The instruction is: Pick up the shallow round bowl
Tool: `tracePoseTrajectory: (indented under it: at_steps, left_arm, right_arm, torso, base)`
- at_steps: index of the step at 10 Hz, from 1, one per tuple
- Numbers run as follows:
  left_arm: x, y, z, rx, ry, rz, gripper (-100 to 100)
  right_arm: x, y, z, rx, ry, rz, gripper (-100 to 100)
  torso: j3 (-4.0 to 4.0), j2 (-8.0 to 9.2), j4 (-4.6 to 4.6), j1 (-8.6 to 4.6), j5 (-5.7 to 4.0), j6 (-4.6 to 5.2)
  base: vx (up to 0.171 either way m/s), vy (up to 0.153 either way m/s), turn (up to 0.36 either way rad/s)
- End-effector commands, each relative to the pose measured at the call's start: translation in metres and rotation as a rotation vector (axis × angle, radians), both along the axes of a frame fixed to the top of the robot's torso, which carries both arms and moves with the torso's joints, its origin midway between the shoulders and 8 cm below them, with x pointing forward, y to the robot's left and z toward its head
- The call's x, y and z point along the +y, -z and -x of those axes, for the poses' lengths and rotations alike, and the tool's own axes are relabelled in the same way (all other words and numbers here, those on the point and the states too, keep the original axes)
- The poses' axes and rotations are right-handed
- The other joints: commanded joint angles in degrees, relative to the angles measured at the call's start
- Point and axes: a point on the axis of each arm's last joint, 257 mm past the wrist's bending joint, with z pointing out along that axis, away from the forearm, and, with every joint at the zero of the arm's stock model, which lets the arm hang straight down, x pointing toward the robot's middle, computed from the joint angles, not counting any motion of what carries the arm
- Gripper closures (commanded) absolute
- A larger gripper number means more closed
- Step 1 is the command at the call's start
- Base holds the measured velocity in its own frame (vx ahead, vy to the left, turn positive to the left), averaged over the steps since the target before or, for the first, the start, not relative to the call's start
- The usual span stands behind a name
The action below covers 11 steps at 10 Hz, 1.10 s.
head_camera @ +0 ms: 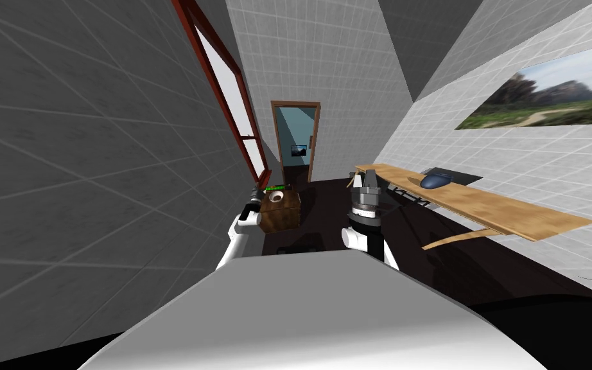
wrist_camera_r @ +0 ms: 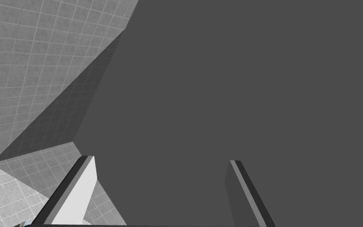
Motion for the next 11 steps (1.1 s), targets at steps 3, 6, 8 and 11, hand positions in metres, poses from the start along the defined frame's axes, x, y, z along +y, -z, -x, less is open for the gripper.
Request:
tracePoseTrajectory:
  at_steps: [3,6,8,11]
  left_arm:
    - [-0.003,0.026,-0.020,0.093,0.008,0.036,-100]
    - [-0.013,0.046,-0.043,0.185,0.024,0.073,-100]
    - [-0.019,0.058,-0.053,0.238,0.032,0.088,-100]
    - [-0.023,0.082,-0.061,0.315,0.035,0.100,-100]
  right_arm:
    - [0.000,0.000,0.000,0.000,0.000,0.000,0]
    - [0.000,0.000,0.000,0.000,0.000,0.000,0]
    - [0.000,0.000,0.000,0.000,0.000,0.000,0]
    - [0.000,0.000,0.000,0.000,0.000,0.000,0]
  torso:
    - [-0.04,-0.06,-0.02,0.04,0.01,-0.01]
    - [-0.07,-0.13,-0.03,0.09,0.02,-0.03]
    - [-0.08,-0.14,-0.04,0.10,0.02,-0.03]
    - [-0.11,-0.19,-0.04,0.19,0.04,-0.03]
  base:
    - [-0.034,-0.003,-0.032]
    - [-0.021,0.007,-0.029]
    - [-0.016,0.015,-0.025]
    - [-0.005,0.027,-0.016]
